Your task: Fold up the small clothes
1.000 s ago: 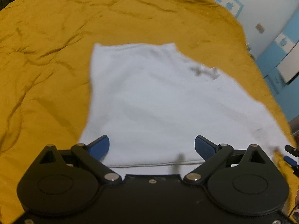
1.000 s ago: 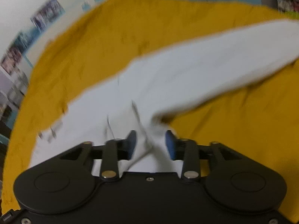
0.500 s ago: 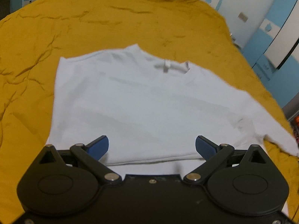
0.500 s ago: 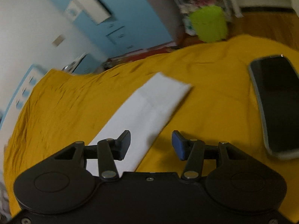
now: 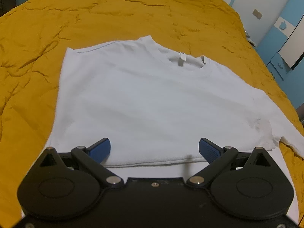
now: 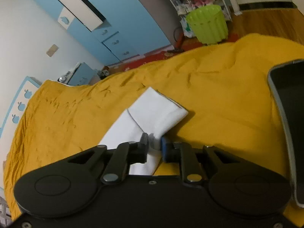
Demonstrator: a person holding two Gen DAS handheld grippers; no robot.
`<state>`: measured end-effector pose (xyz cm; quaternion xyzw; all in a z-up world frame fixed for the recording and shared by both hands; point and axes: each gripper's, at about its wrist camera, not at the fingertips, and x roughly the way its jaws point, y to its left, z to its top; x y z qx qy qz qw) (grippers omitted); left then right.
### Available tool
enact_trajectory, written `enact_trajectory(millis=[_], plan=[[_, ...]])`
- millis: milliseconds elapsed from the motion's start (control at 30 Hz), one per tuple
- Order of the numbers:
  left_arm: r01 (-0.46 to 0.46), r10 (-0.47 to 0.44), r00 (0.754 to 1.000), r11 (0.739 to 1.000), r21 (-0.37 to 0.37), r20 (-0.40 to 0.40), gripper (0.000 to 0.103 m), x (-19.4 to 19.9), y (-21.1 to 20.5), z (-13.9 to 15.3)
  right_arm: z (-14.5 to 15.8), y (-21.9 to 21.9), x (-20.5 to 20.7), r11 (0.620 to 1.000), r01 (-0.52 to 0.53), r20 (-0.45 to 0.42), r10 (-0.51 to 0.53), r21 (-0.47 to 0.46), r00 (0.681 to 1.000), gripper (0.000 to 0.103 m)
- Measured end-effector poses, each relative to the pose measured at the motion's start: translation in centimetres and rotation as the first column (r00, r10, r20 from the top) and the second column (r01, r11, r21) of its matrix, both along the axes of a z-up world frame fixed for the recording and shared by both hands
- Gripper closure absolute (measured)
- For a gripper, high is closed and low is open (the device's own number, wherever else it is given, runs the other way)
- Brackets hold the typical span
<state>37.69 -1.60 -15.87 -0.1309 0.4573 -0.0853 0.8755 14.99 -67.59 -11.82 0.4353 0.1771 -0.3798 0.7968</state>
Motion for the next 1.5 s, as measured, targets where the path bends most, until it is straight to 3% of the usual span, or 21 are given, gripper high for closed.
enact_trajectory(millis=[200,333,433,500,633,700,767,800,867,933,1000,1100,1200,1233,1300,1400,1500], plan=[[-0.008,0.008,0.999,1.0,-0.013,0.039,0.0,-0.8,1.1,1.8,6.7,4.3,1.3,0.977,-0.148,0.092,0.163,-0.152,0.982,0.095],[-0.023,0.025,0.998,0.999,-0.036,0.062,0.0,-1.8,2.7,2.9,12.3,10.8,3.5,0.924,-0.298,0.194,0.346,-0.239,0.918,0.095],[-0.043,0.047,0.996,0.997,-0.057,0.072,0.0,-2.5,4.1,3.5,15.4,17.6,5.9,0.846,-0.442,0.246,0.516,-0.299,0.821,0.095],[-0.058,0.063,0.995,0.996,-0.073,0.076,0.0,-3.1,5.3,3.7,16.6,23.3,8.0,0.772,-0.548,0.268,0.629,-0.321,0.73,0.095],[-0.088,0.096,0.992,0.991,-0.102,0.08,0.0,-4.0,7.5,3.9,16.2,35.0,11.7,0.604,-0.732,0.288,0.796,-0.314,0.533,0.095],[-0.107,0.115,0.991,0.988,-0.115,0.074,0.0,-4.2,8.6,3.8,14.8,40.1,13.1,0.531,-0.796,0.289,0.841,-0.29,0.456,0.094],[-0.126,0.135,0.989,0.984,-0.126,0.064,0.0,-4.5,9.5,3.6,12.6,45.4,14.2,0.436,-0.868,0.274,0.887,-0.238,0.371,0.088],[-0.133,0.142,0.988,0.982,-0.133,0.061,0.0,-4.6,9.9,3.5,11.4,47.2,14.6,0.397,-0.894,0.261,0.903,-0.207,0.341,0.075],[-0.145,0.154,0.987,0.979,-0.143,0.053,0.0,-4.7,10.4,3.3,9.3,49.6,14.5,0.348,-0.926,0.227,0.923,-0.148,0.311,0.055],[-0.149,0.158,0.986,0.977,-0.152,0.052,0.0,-4.8,10.6,3.2,8.3,49.5,14.1,0.333,-0.935,0.219,0.928,-0.124,0.302,0.055],[-0.146,0.156,0.986,0.976,-0.16,0.055,0.0,-4.6,10.4,3.1,7.9,48.0,13.4,0.354,-0.927,0.209,0.922,-0.122,0.325,0.055],[-0.143,0.153,0.987,0.976,-0.162,0.054,0.0,-3.9,9.6,2.7,7.9,43.2,12.5,0.414,-0.897,0.128,0.909,-0.158,0.397,0.055],[-0.143,0.155,0.986,0.974,-0.175,0.057,0.0,-3.0,8.7,2.5,6.9,37.9,11.6,0.484,-0.849,-0.003,0.868,-0.21,0.496,0.055],[-0.141,0.151,0.987,0.973,-0.185,0.045,0.0,-2.4,8.3,2.3,6.6,35.9,11.2,0.517,-0.827,-0.048,0.841,-0.22,0.538,0.055],[-0.151,0.155,0.988,0.968,-0.199,0.003,0.0,-1.1,7.8,1.4,5.9,32.5,10.4,0.565,-0.796,-0.099,0.799,-0.215,0.594,0.055],[-0.163,0.159,0.987,0.963,-0.217,-0.033,0.002,0.4,7.2,-0.1,5.0,28.6,9.7,0.622,-0.758,-0.138,0.748,-0.196,0.649,0.055],[-0.174,0.155,0.984,0.945,-0.275,-0.089,0.013,1.6,6.8,-1.6,3.4,26.5,8.2,0.628,-0.759,-0.174,0.739,-0.172,0.651,0.055]])
